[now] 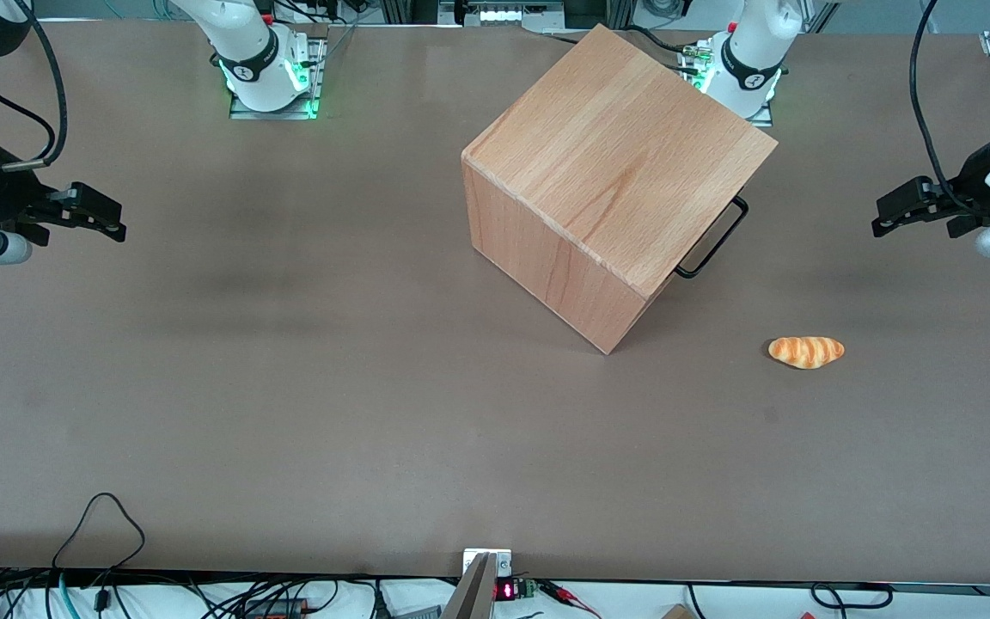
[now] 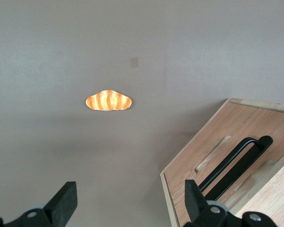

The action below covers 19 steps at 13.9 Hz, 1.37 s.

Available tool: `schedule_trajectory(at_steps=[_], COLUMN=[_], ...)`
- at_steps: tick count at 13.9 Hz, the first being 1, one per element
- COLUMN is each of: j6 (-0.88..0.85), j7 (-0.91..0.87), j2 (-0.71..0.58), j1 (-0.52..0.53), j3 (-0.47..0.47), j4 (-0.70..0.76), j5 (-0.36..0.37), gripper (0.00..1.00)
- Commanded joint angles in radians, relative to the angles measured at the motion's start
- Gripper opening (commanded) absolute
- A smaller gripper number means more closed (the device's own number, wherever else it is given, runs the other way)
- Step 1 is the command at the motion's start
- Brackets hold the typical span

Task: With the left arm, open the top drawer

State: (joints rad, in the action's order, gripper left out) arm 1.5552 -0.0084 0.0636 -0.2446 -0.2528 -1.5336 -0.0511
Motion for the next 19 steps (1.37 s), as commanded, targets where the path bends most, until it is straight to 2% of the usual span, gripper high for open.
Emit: schedule_trajectory(at_steps=[1, 12, 16, 19], j6=[-0.023, -0.021, 0.003, 0.055], j7=[0.024, 0.037, 0.05, 0.053], j2=[0.007, 0.015, 0.035, 0.038], j1=[-0.002, -0.004, -0.008, -0.015], j3=[-0.006, -0.005, 0.006, 0.01], j4=[0.024, 0.021, -0.031, -0.106], j5=[0.016, 0.016, -0.003, -0.081], gripper=[1.0, 1.0, 1.0, 1.0])
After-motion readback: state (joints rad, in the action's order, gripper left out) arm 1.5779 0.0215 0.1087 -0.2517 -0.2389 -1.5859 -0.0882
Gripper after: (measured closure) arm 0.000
